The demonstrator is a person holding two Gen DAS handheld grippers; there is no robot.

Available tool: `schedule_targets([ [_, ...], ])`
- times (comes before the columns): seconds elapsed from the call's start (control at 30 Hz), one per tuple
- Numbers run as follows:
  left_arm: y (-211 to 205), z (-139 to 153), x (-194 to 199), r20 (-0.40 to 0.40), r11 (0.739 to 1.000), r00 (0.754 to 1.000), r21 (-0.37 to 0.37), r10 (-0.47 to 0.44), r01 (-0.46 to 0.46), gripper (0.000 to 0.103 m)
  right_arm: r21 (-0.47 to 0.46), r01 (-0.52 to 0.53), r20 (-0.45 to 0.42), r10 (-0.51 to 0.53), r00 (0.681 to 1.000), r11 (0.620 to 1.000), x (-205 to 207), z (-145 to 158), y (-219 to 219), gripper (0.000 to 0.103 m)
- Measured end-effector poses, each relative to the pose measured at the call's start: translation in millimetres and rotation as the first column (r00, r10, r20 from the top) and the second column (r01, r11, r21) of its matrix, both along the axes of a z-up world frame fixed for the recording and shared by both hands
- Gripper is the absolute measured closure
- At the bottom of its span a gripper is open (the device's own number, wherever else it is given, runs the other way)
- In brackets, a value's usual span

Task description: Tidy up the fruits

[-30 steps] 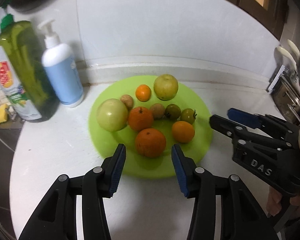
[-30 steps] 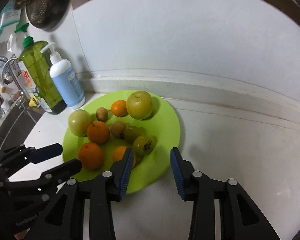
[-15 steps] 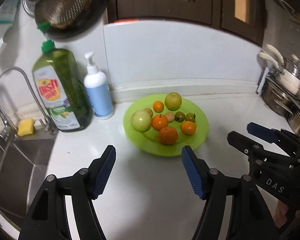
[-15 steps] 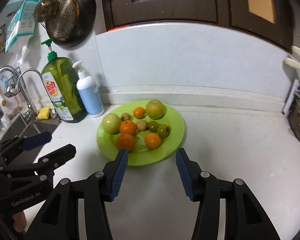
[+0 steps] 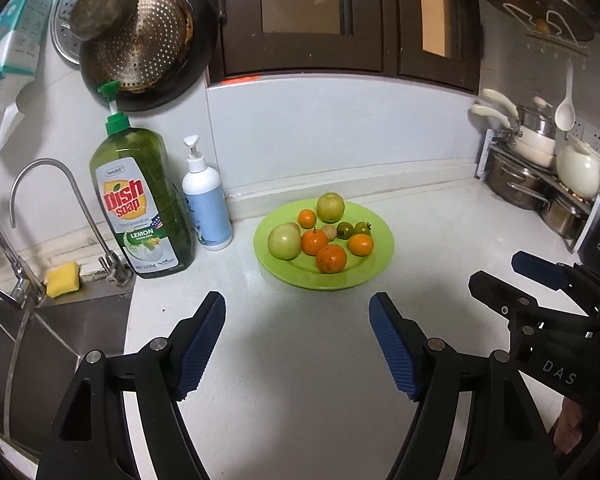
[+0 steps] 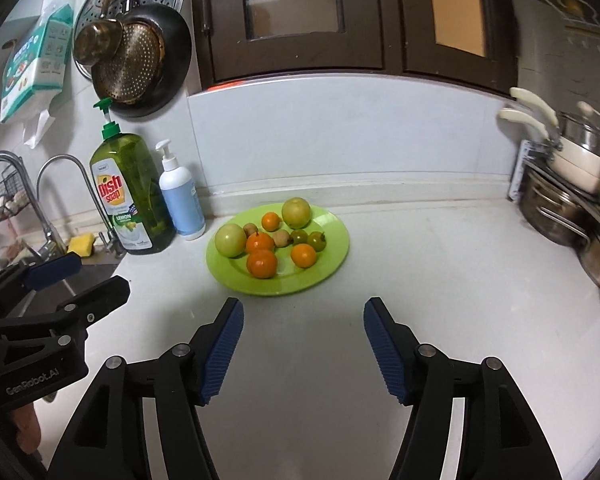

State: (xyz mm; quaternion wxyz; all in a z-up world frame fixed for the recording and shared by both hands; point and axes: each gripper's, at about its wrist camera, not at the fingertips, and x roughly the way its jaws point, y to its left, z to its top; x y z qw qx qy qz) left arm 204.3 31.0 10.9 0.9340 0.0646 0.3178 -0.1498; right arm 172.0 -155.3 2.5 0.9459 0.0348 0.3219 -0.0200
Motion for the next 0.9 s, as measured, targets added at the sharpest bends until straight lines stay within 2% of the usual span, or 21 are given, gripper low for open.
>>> schedule_targets([
  [0.37,-0.4,10.4,-58.2,0.034,0.998,0.998,-0.025,0.054,-0.053,0.024,-0.017,-0.034,0.026,0.035,0.999,0.999,-53.4,16.6,-3.7,0.039],
  [0.47,-2.4,11.4,-76.3,0.037,0.996,0.996,-0.036,0.078,-0.077,0.023,-0.020,-0.053,0.030,0.053,0.998,0.998,-68.2,19.4,-6.6,0.035],
  [0.83,-7.5,20.0,-135.0,0.076,0.989,0.986,-0.025,0.149,-0.148,0.004,-0.013,-0.107,0.041,0.107,0.993,0.994,-116.8,23.4,-18.1,0.034],
  [0.9,-7.0,21.1,-142.8,0.087,0.987,0.983,-0.022,0.163,-0.162,0.003,-0.013,-0.112,0.045,0.112,0.993,0.994,-122.8,23.9,-19.2,0.033],
])
